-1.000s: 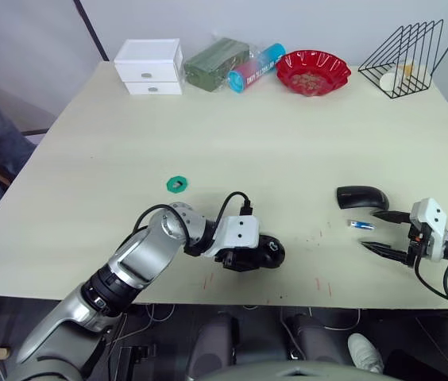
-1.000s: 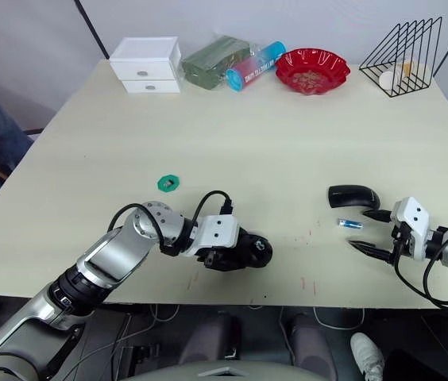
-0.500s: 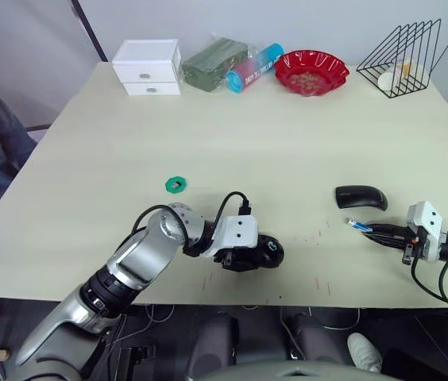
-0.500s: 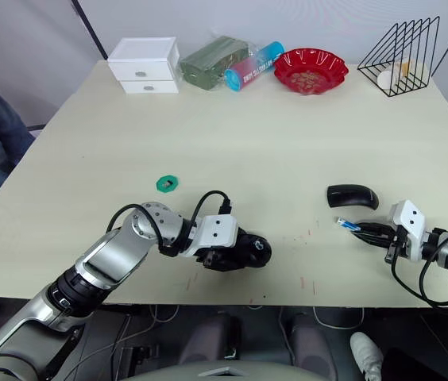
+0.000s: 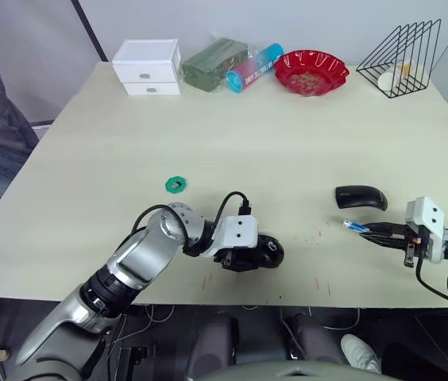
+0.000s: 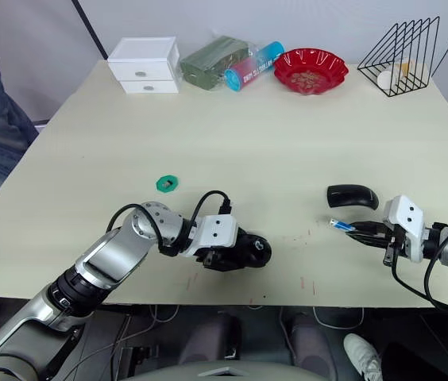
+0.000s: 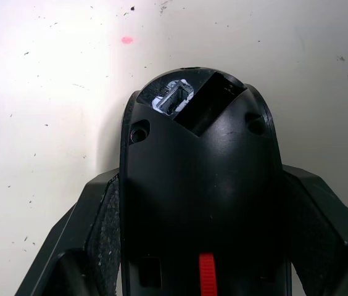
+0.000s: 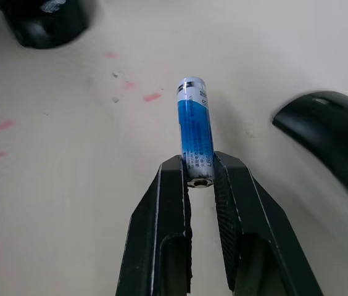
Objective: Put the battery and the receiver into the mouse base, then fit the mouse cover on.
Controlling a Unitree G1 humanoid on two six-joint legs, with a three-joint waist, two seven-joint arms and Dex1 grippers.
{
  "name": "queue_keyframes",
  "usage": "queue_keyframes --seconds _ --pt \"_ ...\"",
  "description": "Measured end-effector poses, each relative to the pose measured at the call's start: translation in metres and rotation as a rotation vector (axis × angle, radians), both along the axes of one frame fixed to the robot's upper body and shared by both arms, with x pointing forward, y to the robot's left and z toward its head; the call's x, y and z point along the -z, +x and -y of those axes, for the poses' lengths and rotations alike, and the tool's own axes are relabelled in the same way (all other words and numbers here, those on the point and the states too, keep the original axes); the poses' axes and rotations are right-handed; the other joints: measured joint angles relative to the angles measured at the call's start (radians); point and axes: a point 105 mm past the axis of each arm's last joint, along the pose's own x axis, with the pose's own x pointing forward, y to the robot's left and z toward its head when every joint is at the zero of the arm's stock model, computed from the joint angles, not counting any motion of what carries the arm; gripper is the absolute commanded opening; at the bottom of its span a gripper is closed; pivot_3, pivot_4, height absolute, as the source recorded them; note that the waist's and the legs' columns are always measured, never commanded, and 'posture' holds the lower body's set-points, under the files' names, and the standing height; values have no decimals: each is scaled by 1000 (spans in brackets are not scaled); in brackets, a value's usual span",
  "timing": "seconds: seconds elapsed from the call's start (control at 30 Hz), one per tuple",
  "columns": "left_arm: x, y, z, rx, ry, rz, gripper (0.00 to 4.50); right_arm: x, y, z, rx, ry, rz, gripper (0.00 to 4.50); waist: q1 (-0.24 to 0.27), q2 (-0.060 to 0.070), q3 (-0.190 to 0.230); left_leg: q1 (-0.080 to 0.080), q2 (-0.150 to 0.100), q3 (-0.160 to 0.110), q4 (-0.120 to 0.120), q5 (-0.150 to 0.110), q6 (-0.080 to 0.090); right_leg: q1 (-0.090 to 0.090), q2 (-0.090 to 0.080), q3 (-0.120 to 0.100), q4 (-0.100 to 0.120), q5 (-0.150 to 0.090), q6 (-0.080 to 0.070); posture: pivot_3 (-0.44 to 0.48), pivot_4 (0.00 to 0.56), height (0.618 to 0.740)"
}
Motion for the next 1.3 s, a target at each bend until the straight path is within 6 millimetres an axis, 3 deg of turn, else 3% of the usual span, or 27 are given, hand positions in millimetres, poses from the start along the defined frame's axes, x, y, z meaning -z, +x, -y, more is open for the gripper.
queue_keyframes --seconds 0.07,0.27,0.37,0.6,1.3 --pt "0 0 -1 2 3 -4 2918 -13 -7 -16 -46 -79 -23 20 0 0 0 0 0 -1 0 0 0 0 0 0 0 0 0 0 150 740" --pt "0 0 0 6 4 -1 2918 -25 -8 -41 -81 -89 -26 20 -1 -1 0 0 0 -2 0 0 0 0 0 0 0 0 0 0 150 740" --pt "1 1 1 9 4 -1 2918 -36 -13 -70 -113 -109 -81 20 4 -2 0 -2 0 -4 0 0 0 0 0 -2 -1 0 0 0 150 740" --pt "1 0 1 -1 7 -11 2918 -28 -24 -104 -53 -120 -241 20 2 -3 0 -3 0 -8 0 0 0 0 0 -4 -1 0 0 0 150 740" --pt "0 -1 3 -20 15 -24 2918 -7 -29 -142 41 -128 -372 20 0 -4 -1 -4 0 -12 0 0 0 0 0 -8 -1 0 0 0 150 740"
